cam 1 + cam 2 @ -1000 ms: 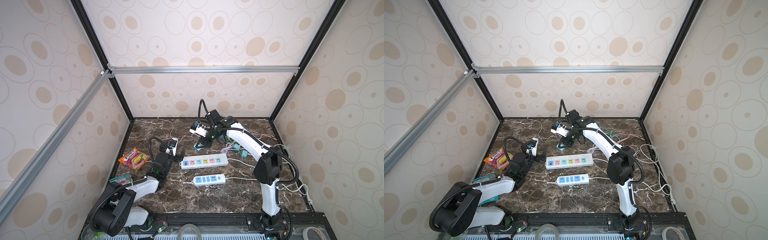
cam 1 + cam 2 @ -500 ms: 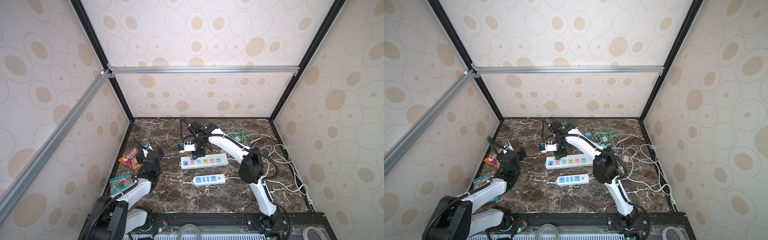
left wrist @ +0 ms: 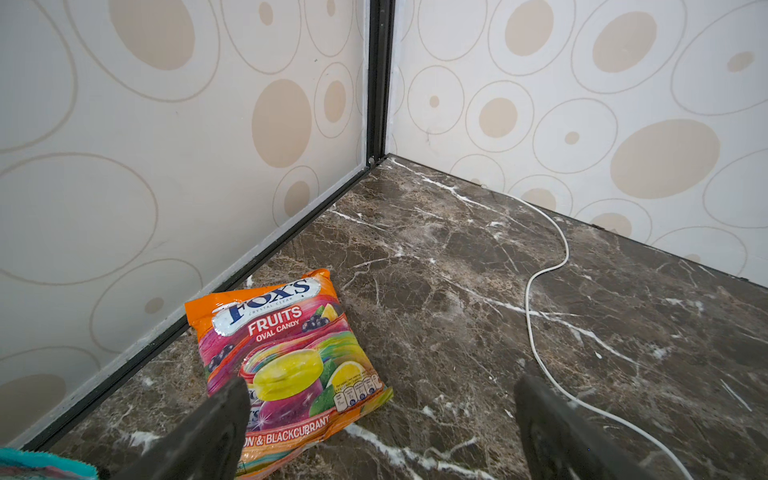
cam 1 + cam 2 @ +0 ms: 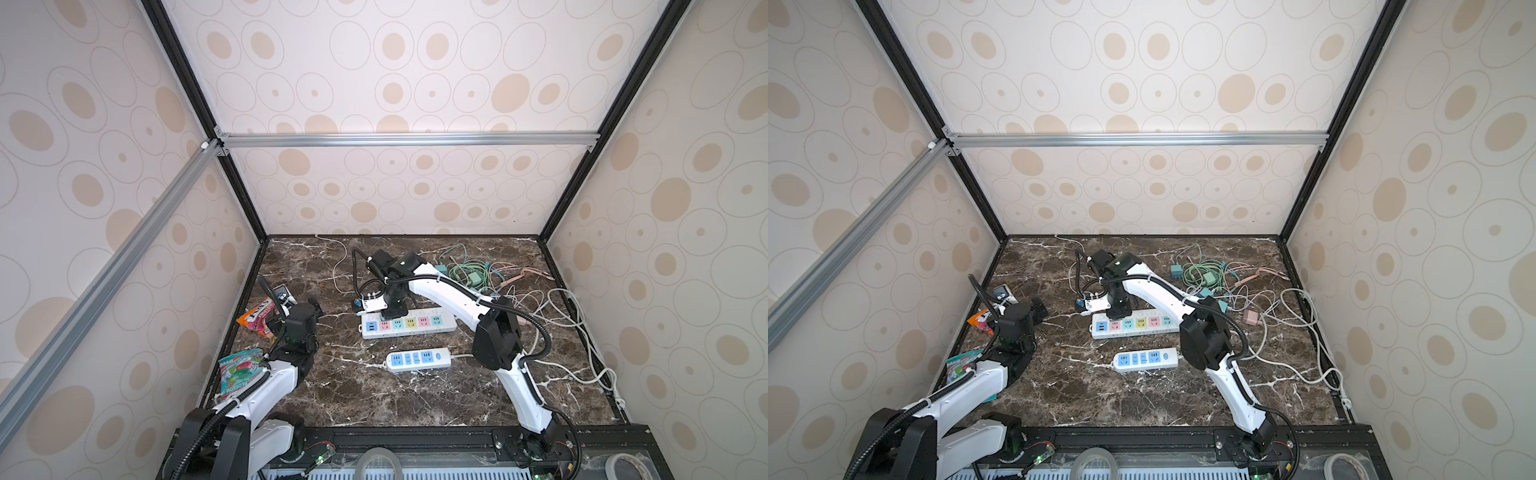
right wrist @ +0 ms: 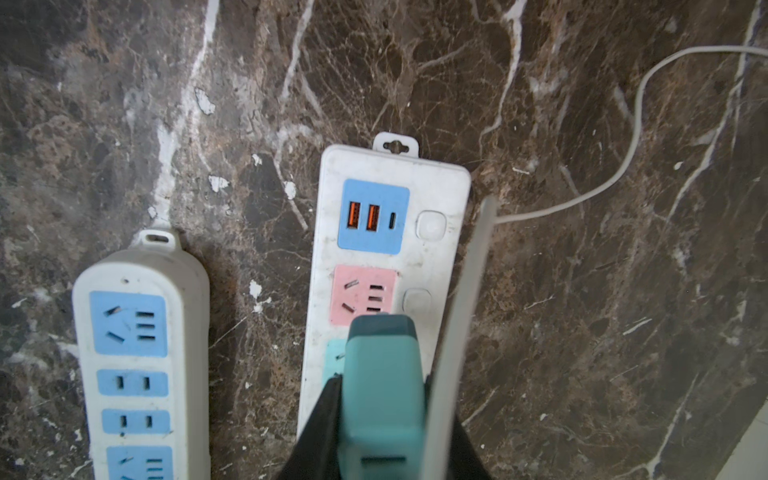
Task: Insert the plug
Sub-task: 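Carry the teal charger over the pink socket with the right gripper while the left withdraws, then lower the teal charger into the pink socket with the right gripper and release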
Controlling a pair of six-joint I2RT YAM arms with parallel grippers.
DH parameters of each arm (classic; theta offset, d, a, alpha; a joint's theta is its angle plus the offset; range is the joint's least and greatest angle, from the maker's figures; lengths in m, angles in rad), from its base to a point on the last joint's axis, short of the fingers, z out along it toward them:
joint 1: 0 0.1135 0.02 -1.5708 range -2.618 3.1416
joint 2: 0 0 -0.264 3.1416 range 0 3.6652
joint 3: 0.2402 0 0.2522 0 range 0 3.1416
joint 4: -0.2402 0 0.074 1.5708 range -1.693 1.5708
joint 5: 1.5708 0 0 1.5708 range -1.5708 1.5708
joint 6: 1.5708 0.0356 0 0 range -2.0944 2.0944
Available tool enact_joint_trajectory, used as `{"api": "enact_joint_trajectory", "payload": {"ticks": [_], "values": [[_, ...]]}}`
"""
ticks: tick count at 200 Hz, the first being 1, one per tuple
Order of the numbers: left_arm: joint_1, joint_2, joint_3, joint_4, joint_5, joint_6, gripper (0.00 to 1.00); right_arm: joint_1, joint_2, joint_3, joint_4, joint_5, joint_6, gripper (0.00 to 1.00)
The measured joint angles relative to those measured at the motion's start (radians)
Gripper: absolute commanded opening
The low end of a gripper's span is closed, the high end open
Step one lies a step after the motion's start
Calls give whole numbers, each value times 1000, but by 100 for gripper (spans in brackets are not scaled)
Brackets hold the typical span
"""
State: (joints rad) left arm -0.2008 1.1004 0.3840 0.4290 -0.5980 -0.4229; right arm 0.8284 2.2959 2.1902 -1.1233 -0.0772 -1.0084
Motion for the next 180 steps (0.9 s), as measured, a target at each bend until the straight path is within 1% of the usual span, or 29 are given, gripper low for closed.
{"api": "enact_joint_trajectory", "payload": {"ticks": [84,116,180], "values": [[18,47,2,-52,22,-18,98,20,31,-15,67,29,-31,0],[22,59,10,-57,34,-24,98,23,44,16,37,37,-34,0],[27,61,15,-58,45,-27,98,23,45,26,-18,36,-30,0]]}}
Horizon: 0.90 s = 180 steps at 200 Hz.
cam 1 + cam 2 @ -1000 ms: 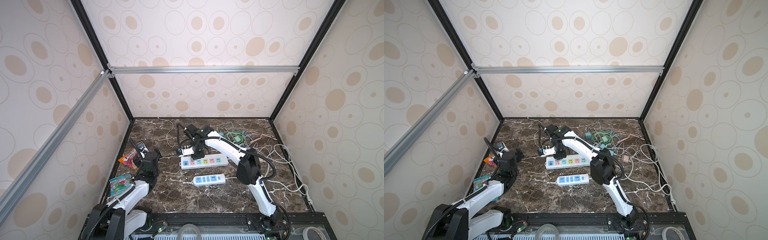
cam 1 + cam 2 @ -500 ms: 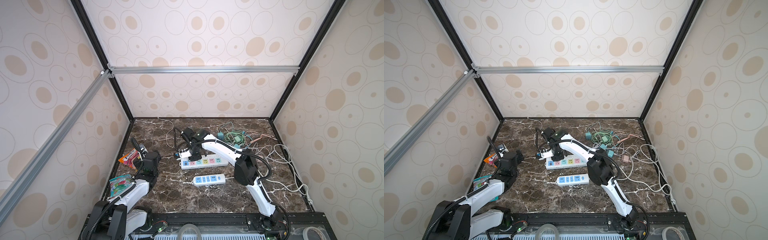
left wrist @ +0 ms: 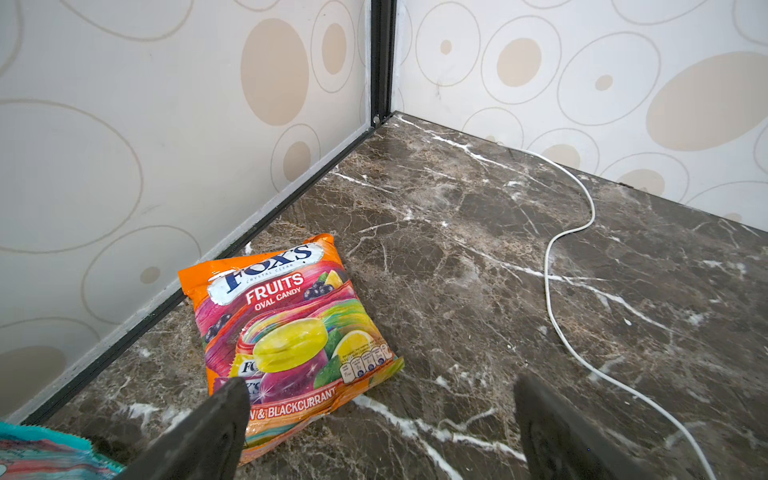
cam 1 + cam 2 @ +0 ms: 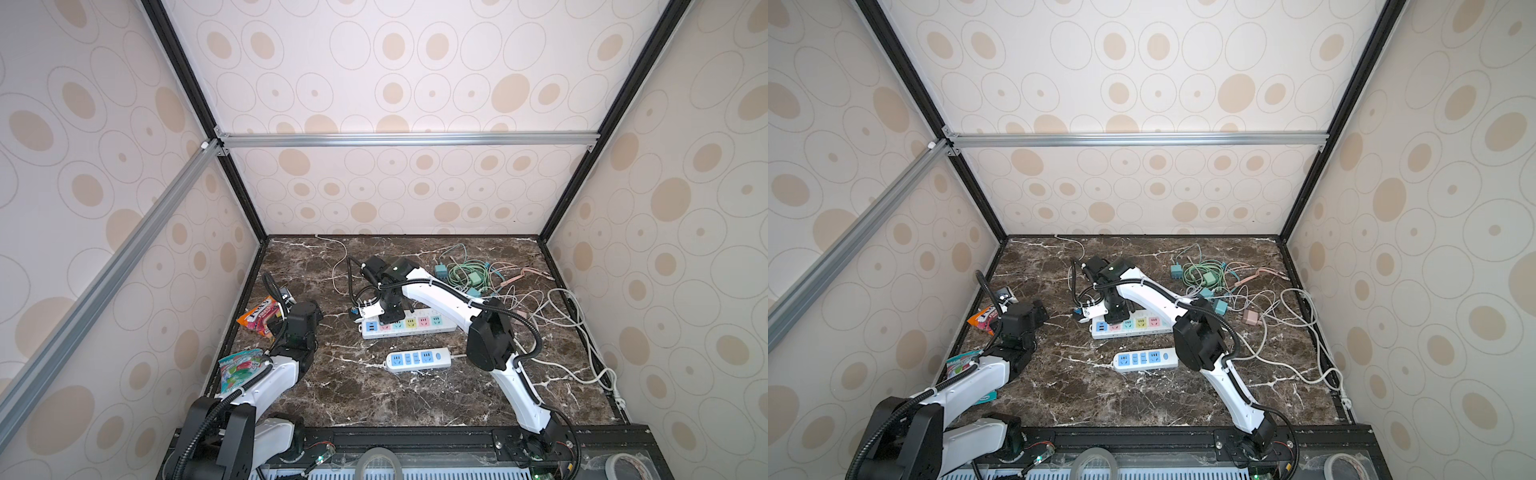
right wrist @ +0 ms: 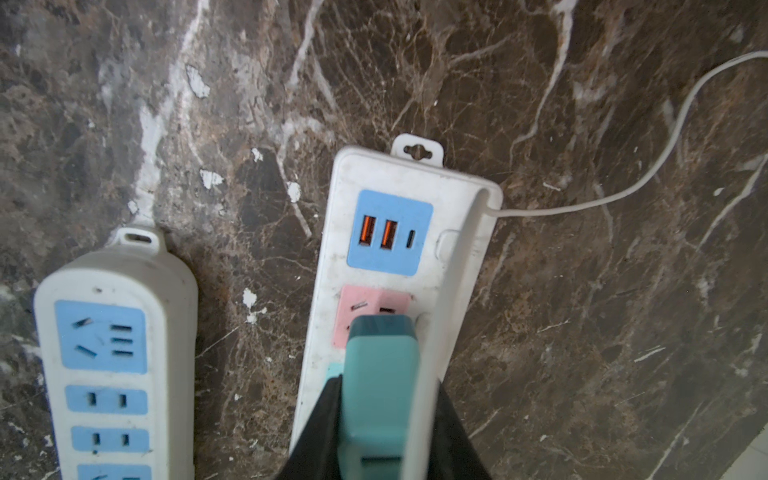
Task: Insert the plug
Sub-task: 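Lower the teal charger into the pink socket with the right gripper and release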
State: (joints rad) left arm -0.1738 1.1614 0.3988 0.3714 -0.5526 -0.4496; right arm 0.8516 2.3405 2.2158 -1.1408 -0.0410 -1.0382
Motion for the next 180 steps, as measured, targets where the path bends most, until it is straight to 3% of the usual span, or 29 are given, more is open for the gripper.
{"api": "enact_joint_trajectory", "payload": {"ticks": [74,137,180], "values": [[3,2,0,-5,13,-1,98,0,3,-6,3,-4,11,0],[6,17,1,-7,36,-4,98,-9,116,185,-116,-19,69,0],[8,30,8,-8,46,-4,98,-10,144,183,-102,-21,95,0]]}}
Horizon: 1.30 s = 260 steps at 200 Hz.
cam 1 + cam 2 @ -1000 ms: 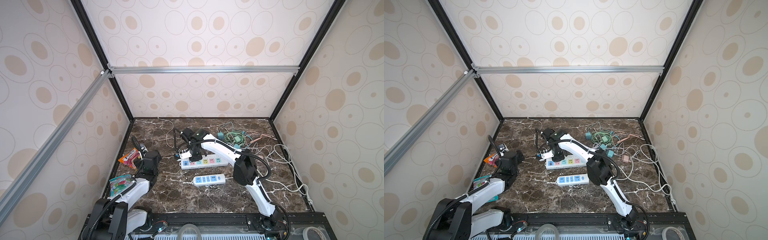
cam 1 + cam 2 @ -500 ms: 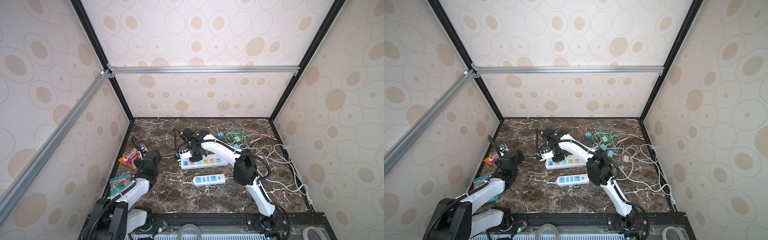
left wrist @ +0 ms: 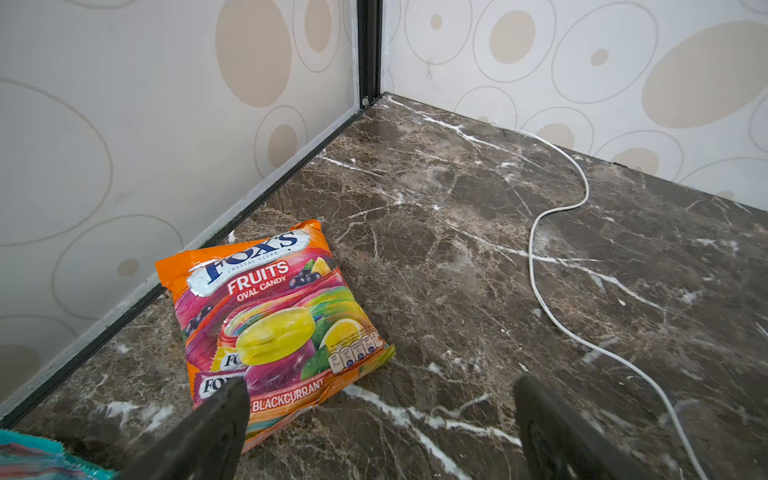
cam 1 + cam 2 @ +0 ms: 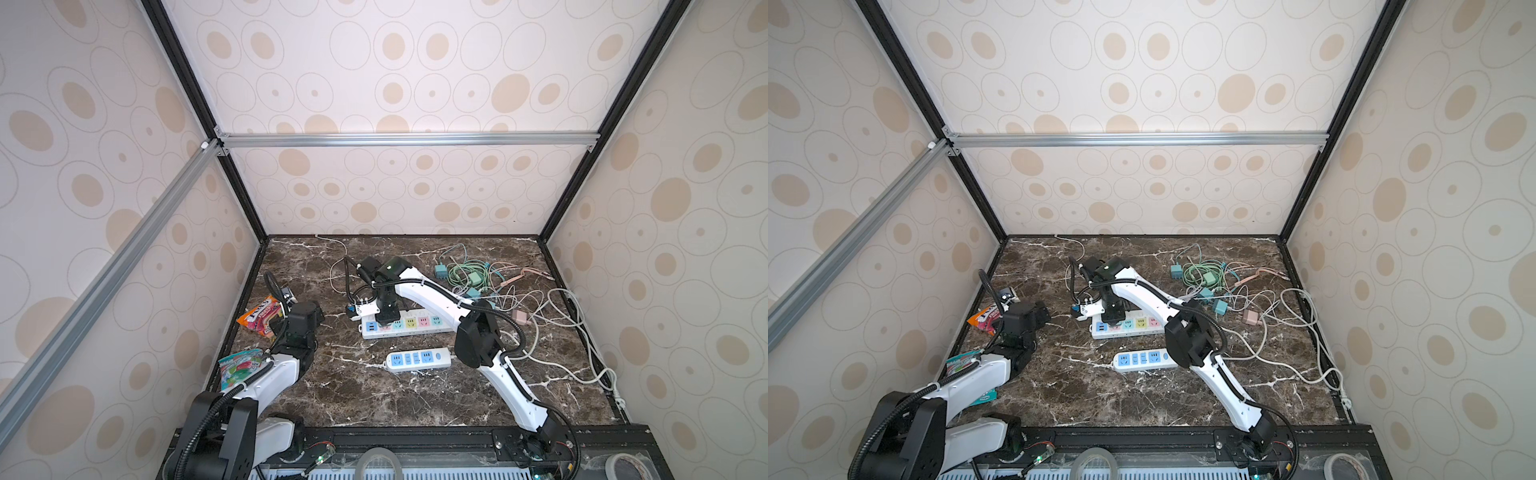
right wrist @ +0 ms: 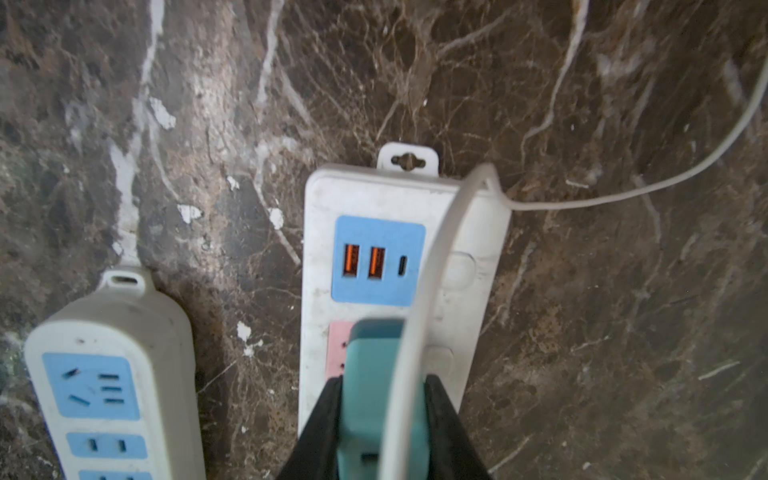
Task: Insert the plug
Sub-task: 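Lower the teal charger into the pink socket with the right gripper and release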
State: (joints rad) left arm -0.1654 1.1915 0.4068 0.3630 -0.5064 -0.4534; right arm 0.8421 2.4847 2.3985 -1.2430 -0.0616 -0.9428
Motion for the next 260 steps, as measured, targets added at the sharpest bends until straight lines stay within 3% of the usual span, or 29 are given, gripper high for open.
{"api": "enact_joint_trajectory", "payload": {"ticks": [134,159,205,260], "values": [[2,12,27,-14,52,-3,98,-16,0,-21,16,-41,-8,0],[2,12,27,-14,56,-13,98,-19,-11,-42,33,-52,-11,4],[2,9,27,-14,56,-26,98,-22,-18,-48,40,-62,-16,19],[2,-5,27,-13,64,-26,98,-24,-26,-90,67,-63,-19,49]]}}
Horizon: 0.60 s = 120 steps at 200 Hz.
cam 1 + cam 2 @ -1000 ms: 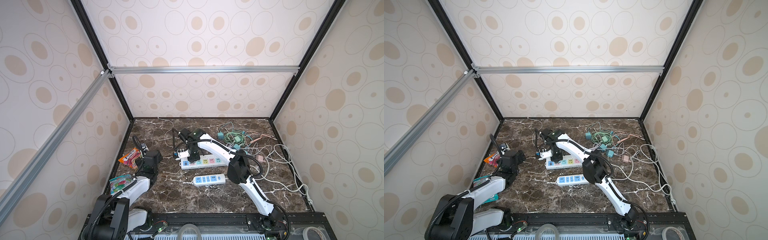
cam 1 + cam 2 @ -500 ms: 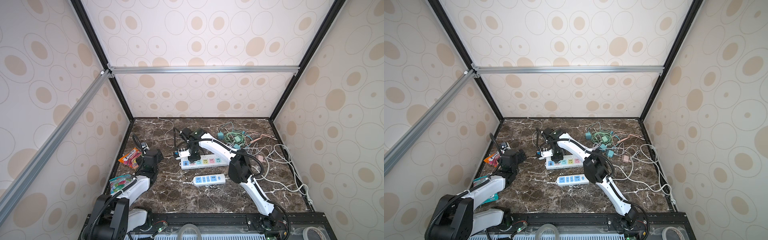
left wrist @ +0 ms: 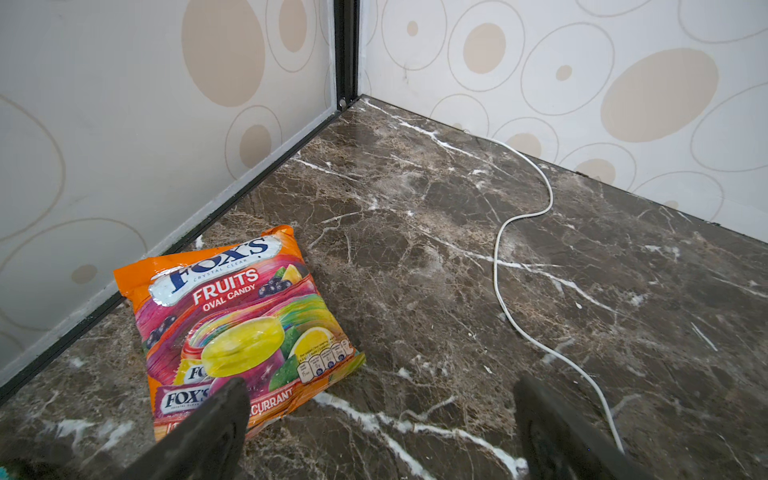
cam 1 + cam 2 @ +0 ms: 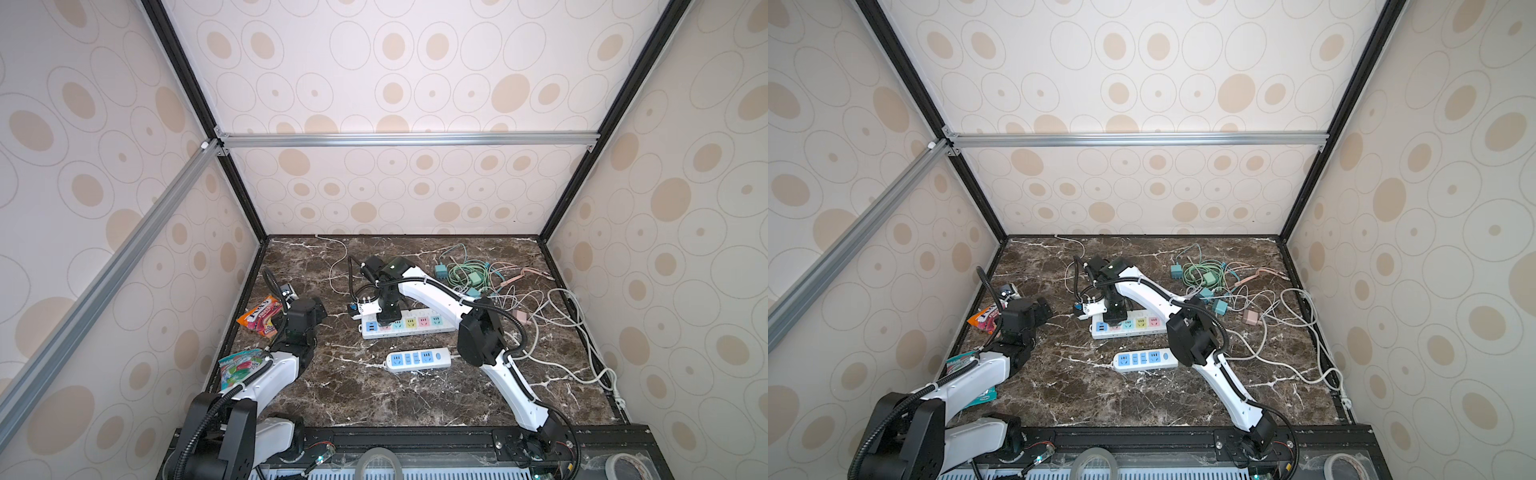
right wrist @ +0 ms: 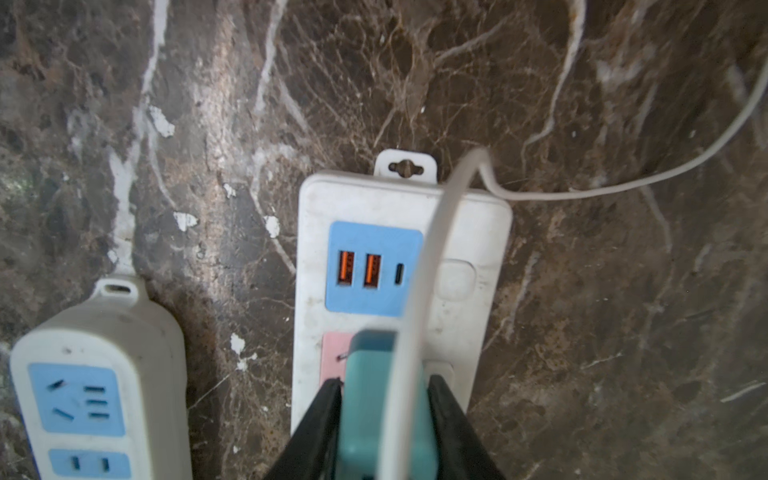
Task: Insert the plug
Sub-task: 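Lower the teal charger into the pink socket with the right gripper and release, then move the right gripper over the cable pile farther from the robot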
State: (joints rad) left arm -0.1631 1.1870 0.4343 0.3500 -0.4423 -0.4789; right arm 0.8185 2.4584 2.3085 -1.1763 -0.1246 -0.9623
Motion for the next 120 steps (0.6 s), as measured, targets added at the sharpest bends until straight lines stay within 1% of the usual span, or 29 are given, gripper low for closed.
{"api": "enact_joint_trajectory", "payload": {"ticks": [11,18,22,26,30,34,36,38,67,120], "values": [[0,0,0,0,2,0,98,-1,0,-14,-1,-1,9,57],[1,0,0,0,4,0,98,-1,0,-15,1,-3,5,60],[1,0,0,0,5,0,98,-1,0,-15,3,-3,5,66],[1,0,0,0,6,0,98,-1,-2,-15,6,-5,2,70],[1,0,0,0,8,0,98,-1,-3,-15,7,-6,12,79],[1,0,0,0,8,0,99,-1,-5,-15,10,-7,-2,86],[1,0,0,0,9,0,98,-1,-6,-15,10,-8,11,96],[1,0,0,0,10,0,98,-1,-7,-15,10,-8,12,100],[1,0,0,0,16,0,98,-2,-50,-37,18,-10,11,99],[1,0,0,0,53,0,98,-27,-154,-134,19,-19,24,99]]}}
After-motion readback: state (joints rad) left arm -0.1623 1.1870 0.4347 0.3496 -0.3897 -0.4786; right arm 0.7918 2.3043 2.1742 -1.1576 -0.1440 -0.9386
